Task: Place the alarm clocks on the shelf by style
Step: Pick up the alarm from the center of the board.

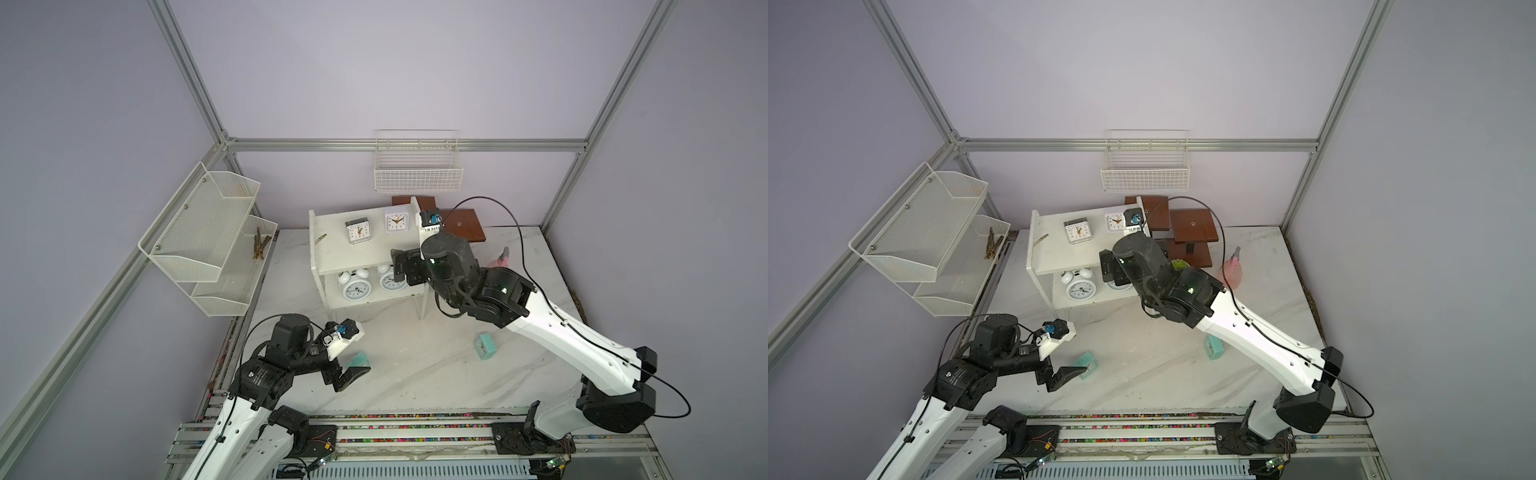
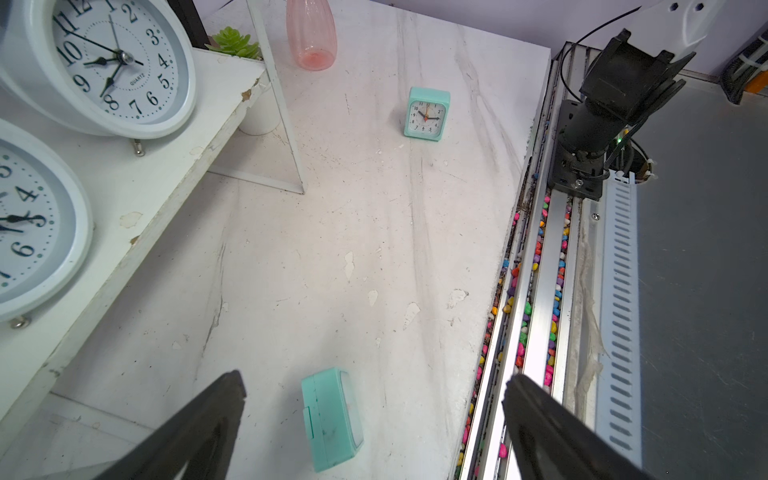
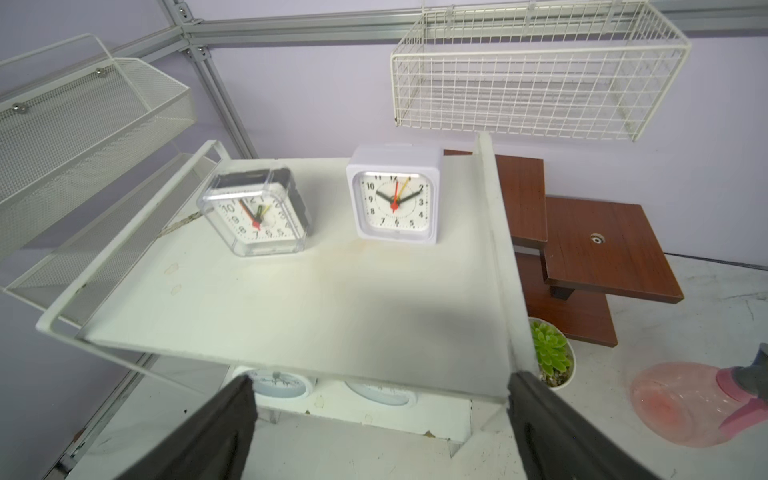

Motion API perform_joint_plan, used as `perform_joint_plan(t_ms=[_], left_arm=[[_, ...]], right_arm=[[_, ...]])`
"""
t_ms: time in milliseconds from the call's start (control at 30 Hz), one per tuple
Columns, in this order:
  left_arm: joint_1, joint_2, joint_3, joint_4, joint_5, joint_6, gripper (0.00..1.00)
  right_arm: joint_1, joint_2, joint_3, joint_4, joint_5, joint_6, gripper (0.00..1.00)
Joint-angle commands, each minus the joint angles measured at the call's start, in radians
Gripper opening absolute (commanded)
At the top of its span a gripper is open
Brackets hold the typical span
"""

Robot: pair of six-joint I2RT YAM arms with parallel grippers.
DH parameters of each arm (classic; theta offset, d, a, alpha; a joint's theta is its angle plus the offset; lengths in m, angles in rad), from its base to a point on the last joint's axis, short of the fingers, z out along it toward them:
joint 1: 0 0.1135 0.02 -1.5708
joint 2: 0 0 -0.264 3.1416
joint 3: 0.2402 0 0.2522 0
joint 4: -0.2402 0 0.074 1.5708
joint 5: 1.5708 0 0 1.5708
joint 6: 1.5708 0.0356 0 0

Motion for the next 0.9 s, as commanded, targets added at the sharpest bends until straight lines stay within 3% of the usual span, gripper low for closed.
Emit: perform_joint_plan(t_ms=[0,467,667,867], left_arm=[[-0.005,0.000,-0.017,0.010,0.009,0.019,1.00],[-0.005,0.001,-0.014,0.021,-0.031,-0.001,1.00],[-0.005,0.006,-0.016,0.025,-0.041,-0.003,1.00],[-0.005,0.010,-0.018,0.029,-0.049,-0.006,1.00]], right_arm=[[0.034,-0.096,-0.151,0.123,-0.034,0.036,0.98],[0.144,-0.340,-0.752,0.479,-0.148,0.121,1.00],[0.163,-0.332,-0.935,0.651,-0.197,0.139,1.00],[0.193,-0.232,-1.087,0.912,-0.248,0.089,1.00]])
